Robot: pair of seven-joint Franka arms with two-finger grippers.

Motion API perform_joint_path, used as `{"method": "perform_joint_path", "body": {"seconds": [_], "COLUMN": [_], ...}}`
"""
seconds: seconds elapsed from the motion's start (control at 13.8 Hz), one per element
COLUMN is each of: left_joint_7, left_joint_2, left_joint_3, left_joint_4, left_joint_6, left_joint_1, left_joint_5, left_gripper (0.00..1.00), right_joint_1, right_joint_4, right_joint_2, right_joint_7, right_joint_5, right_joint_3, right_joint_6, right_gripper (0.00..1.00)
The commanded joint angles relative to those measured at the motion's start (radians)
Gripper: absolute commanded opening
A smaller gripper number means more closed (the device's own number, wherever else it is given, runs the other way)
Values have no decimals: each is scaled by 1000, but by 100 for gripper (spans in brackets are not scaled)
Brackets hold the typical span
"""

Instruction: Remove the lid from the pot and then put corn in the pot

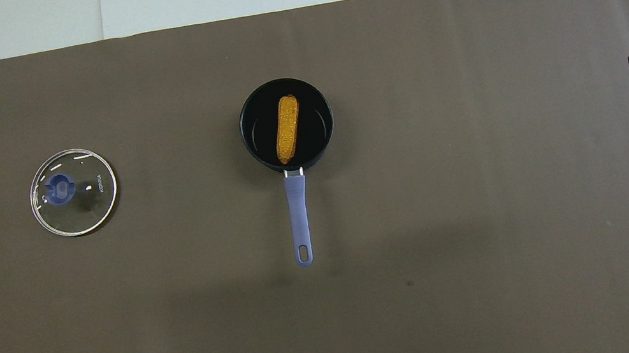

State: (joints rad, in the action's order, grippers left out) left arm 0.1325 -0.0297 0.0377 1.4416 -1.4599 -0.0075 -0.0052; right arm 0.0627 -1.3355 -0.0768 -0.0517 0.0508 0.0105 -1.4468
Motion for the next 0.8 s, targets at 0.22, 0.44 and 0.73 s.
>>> {"method": "perform_joint_path", "body": {"seconds": [0.22,0.44,0.73], "left_joint_7": [-85,-85,-85], "left_joint_2": [-7,-9,-10], "left_joint_3": [1,1,2], "left_joint_4": [-10,-4,-3], "left_joint_6": [41,41,41], "left_joint_1": [-9,-9,-9], "left_joint_5": [22,22,22], "left_gripper": [100,100,100], "right_joint_1": [-61,-67,-69], "right_joint_4": [-99,-53,-51], "right_joint_2": [75,65,72], "right_joint_7": [76,56,70], "right_joint_5": [-22,-9,-32], "right_joint_3": [-45,-67,-63], "right_joint_6": [0,81,100], "right_gripper": [100,100,100]}}
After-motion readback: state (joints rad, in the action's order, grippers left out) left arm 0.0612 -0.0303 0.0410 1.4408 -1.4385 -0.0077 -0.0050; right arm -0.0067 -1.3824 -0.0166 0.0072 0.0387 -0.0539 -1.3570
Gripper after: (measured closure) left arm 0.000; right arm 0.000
